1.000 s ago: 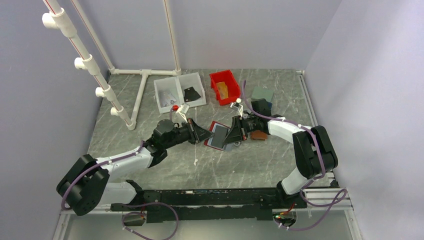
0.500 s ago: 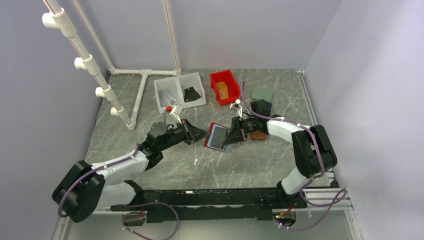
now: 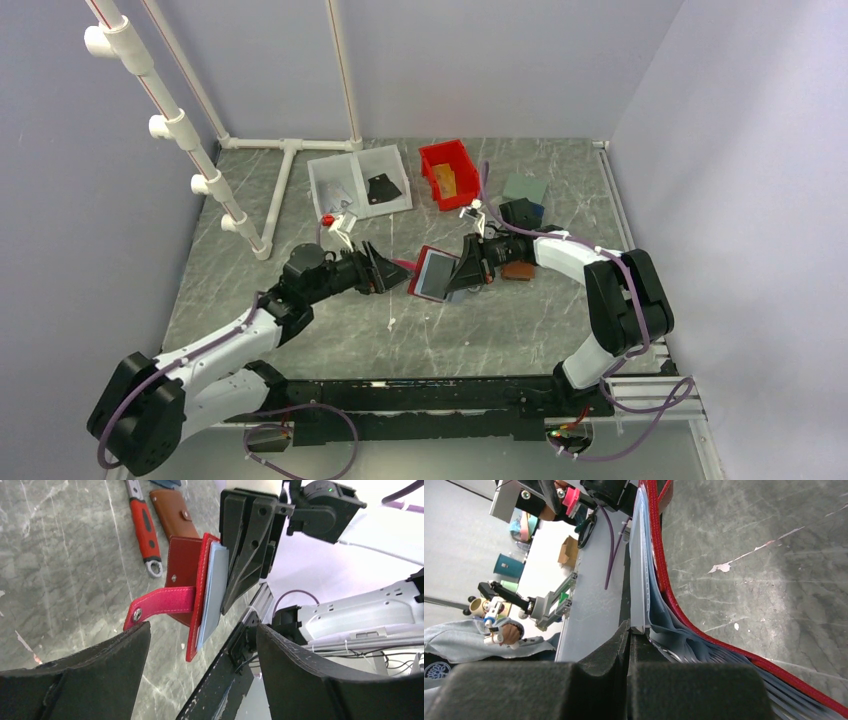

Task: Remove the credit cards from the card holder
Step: Remove the credit card from the card holder.

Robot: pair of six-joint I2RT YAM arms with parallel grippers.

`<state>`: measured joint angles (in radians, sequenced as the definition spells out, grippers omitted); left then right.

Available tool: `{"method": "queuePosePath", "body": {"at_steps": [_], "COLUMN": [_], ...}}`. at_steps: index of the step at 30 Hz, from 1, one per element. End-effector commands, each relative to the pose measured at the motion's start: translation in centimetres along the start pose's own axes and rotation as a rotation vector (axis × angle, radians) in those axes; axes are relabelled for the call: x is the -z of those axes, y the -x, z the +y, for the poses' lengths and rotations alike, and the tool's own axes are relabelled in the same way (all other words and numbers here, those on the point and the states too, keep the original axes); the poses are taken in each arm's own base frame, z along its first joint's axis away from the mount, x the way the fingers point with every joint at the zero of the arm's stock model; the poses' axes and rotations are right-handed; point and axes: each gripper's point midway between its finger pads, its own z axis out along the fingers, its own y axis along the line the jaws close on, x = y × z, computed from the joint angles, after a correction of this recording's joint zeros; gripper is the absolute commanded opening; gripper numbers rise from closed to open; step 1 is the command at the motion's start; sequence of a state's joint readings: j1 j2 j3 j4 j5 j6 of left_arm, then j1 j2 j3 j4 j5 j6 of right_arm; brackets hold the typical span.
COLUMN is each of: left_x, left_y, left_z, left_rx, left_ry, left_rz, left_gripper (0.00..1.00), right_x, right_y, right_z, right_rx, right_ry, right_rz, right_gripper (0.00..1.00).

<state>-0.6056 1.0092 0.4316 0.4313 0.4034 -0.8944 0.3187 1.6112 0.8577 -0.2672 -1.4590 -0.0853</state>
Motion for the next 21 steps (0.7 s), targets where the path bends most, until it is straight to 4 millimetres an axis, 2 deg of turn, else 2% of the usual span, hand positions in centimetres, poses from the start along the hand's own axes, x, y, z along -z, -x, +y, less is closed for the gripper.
{"method": "queuePosePath", "body": {"at_steps": [1,4,9,20,21], "left_x": [-0.3,-1.0,-2.0,-2.8,-2.8], "left_y": [-0.6,-1.0,-1.1,-1.3,-1.4], "left_z": [-0.5,-1.1,-2.0,-2.7,-2.7], "left_rx": [-0.030,-0.020,-0.007,0.014,0.014], "left_ry": [-0.036,-0.092,-0.167,-0.249,-0.252], "left_rz": [0.067,0.096,0.131,0.148,0.151], "left_gripper": [0.81,0.77,0.60,0.43,0.39], "right_x": [-0.2,-0.3,-0.3,-0.4,-0.4], "right_y": [1.3,1.2,1.2,1.1,1.1], "right_z": [1.1,1.2,1.0,0.9,0.9], "right_rx": [0.101,0.100,0.095,0.089,0.088], "right_ry": [0.061,0.064,0.062,0.061,0.062], "right_rz": [-0.002,0.001,0.002,0.005,0.005], "right_gripper": [0.00,0.00,0.00,0.00,0.00]}}
